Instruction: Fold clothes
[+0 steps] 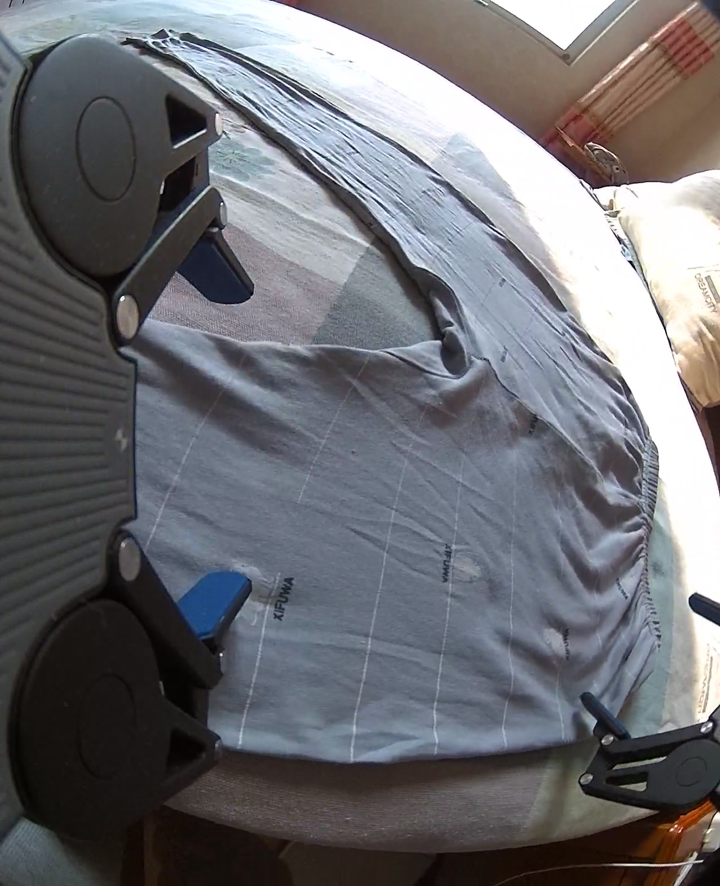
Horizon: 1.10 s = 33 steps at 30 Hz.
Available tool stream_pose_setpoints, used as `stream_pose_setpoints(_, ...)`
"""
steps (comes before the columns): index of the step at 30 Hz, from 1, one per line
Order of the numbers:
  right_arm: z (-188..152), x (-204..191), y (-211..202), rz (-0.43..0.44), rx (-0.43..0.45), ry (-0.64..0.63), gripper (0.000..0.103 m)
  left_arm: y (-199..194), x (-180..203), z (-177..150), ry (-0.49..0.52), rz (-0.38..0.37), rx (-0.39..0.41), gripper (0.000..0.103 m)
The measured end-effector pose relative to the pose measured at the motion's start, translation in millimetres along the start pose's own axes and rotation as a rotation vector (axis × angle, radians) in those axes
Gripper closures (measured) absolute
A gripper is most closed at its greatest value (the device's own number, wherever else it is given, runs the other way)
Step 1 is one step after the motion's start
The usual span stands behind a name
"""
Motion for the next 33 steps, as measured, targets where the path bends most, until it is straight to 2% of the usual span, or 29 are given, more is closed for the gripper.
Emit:
stream_pose_setpoints(4,32.9,34.5,3.4,-0.023,0.018,0.162,0.0,21.6,-38.8,26.0,-0.048,-0.035,0.055,0.001)
stream_pose_setpoints(7,62.5,61.0,15.1,0.0,0.074,0.291,0.0,50.9,-63.6,47.4,-0.062,-0.113,0.076,0.001)
stream_pose_setpoints(10,79.4,88.1,29.3,0.068,0.128,0.448,0.0,80.2,-89.1,72.7,-0.075,-0.152,0.09,0.001)
stream_pose_setpoints(14,86.1,120.4,44.0,0.195,0.196,0.644,0.0,104.3,-110.1,103.2,-0.066,-0.124,0.116,0.001)
stream_pose_setpoints(16,84.9,133.1,48.9,0.265,0.24,0.727,0.0,113.1,-114.1,116.8,-0.103,-0.133,0.117,0.001)
stream_pose_setpoints(17,84.2,138.6,51.2,0.3,0.261,0.765,0.0,117.9,-114.1,122.8,-0.122,-0.146,0.112,0.001)
stream_pose_setpoints(20,73.0,148.3,63.3,0.322,0.267,0.835,0.0,134.6,-106.8,137.3,-0.16,-0.201,0.073,0.001)
stream_pose_setpoints(23,61.3,157.5,75.8,0.337,0.269,0.902,0.0,150.8,-97.9,140.6,-0.156,-0.156,0.044,0.001)
stream_pose_setpoints(25,50.7,164.6,84.1,0.353,0.276,0.959,0.0,164.1,-91.8,137.3,-0.145,-0.163,-0.009,0.001)
stream_pose_setpoints(28,37.6,169.0,84.3,0.404,0.342,0.975,0.0,183.3,-98.2,132.7,-0.236,-0.257,-0.096,0.001)
stream_pose_setpoints(30,36.1,173.5,84.4,0.443,0.336,0.98,0.0,194.7,-105.7,130.0,-0.305,-0.333,-0.148,0.001)
stream_pose_setpoints(33,36.1,181.1,85.0,0.499,0.315,0.993,0.0,200.0,-109.2,132.9,-0.284,-0.363,-0.167,0.001)
Point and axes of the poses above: each gripper's, at about its wrist camera, not at the fingertips, and y roughly the way its jaws point, x to its right, z to its top, the point moved 6 cm from there along y, roughly the way its jaws point, and after that the axes turned 11 degrees about z, right-handed, at the moved point
